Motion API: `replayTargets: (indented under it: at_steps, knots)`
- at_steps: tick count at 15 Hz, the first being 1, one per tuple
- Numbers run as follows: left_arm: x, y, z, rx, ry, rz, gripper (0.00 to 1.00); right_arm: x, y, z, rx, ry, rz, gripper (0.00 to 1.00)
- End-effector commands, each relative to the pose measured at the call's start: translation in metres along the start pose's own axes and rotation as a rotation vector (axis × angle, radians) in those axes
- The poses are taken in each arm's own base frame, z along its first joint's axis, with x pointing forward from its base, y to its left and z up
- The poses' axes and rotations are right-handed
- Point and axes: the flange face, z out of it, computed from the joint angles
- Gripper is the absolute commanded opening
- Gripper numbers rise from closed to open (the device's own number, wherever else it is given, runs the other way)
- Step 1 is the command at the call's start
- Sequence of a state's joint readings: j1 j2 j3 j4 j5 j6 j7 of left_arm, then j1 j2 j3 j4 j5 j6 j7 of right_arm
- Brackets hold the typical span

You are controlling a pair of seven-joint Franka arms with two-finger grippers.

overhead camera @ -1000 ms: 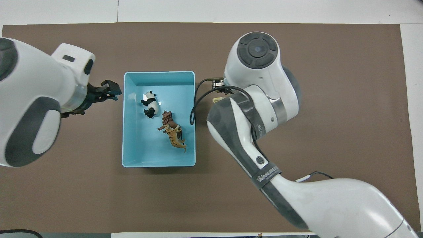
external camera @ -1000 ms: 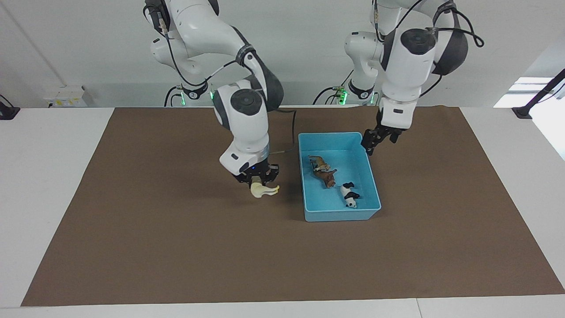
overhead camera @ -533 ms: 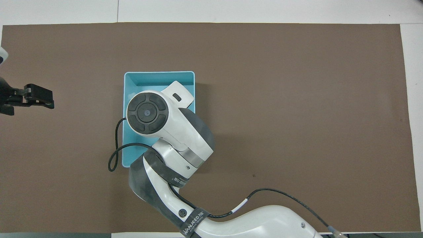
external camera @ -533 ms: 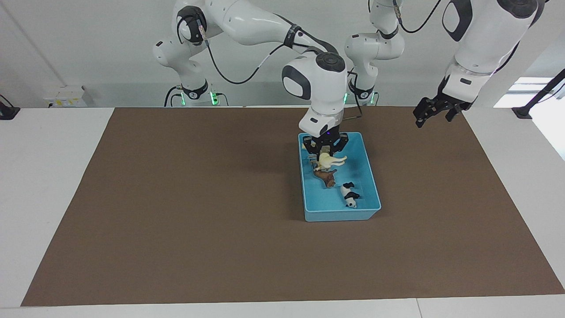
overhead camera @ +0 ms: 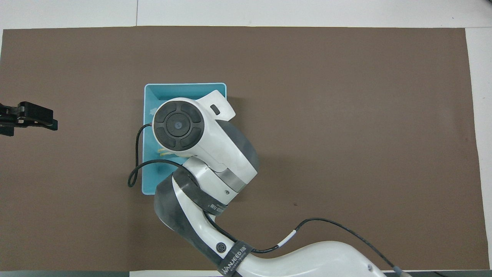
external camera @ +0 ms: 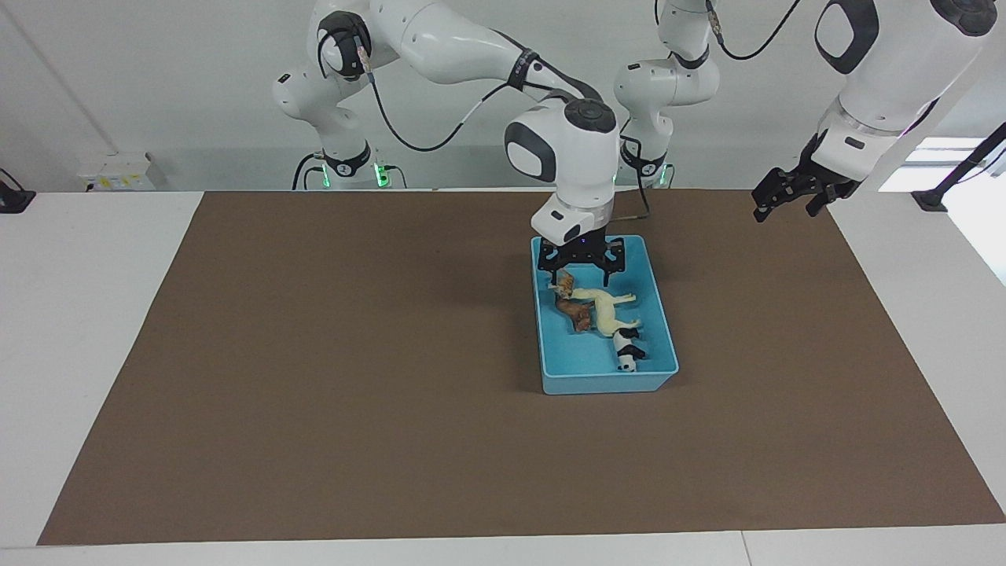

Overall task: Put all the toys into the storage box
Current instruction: 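Open the right gripper and withdraw it from the box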

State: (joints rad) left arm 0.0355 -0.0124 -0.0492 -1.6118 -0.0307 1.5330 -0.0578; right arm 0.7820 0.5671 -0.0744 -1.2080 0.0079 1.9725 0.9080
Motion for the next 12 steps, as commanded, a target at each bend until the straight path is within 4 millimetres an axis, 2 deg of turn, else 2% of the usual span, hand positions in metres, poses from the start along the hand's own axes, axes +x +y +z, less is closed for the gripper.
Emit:
replayTargets:
  at_steps: [1, 3, 5, 7, 9, 12]
  knots:
    - [-0.002, 0.001, -0.004, -0.026, -0.002, 0.016, 1.0, 0.079, 0.094, -0.078, 0.009, 0.04, -0.029, 1.0]
    - [-0.004, 0.002, -0.002, -0.017, -0.026, 0.033, 1.0, 0.131, 0.164, -0.101, -0.02, 0.066, -0.19, 1.0]
    - [-0.005, 0.006, -0.002, -0.018, -0.028, 0.064, 1.0, 0.165, 0.222, -0.112, -0.037, 0.076, -0.229, 1.0]
    - [-0.008, 0.008, 0.004, -0.019, -0.036, 0.068, 1.0, 0.185, 0.278, -0.12, -0.059, 0.068, -0.16, 1.0]
    - [-0.008, 0.007, 0.006, -0.017, -0.043, 0.066, 1.0, 0.192, 0.331, -0.126, -0.086, 0.014, -0.114, 1.0]
    - [-0.007, 0.011, -0.005, 0.03, -0.051, 0.094, 1.0, 0.17, 0.382, -0.153, -0.108, -0.082, -0.116, 1.0]
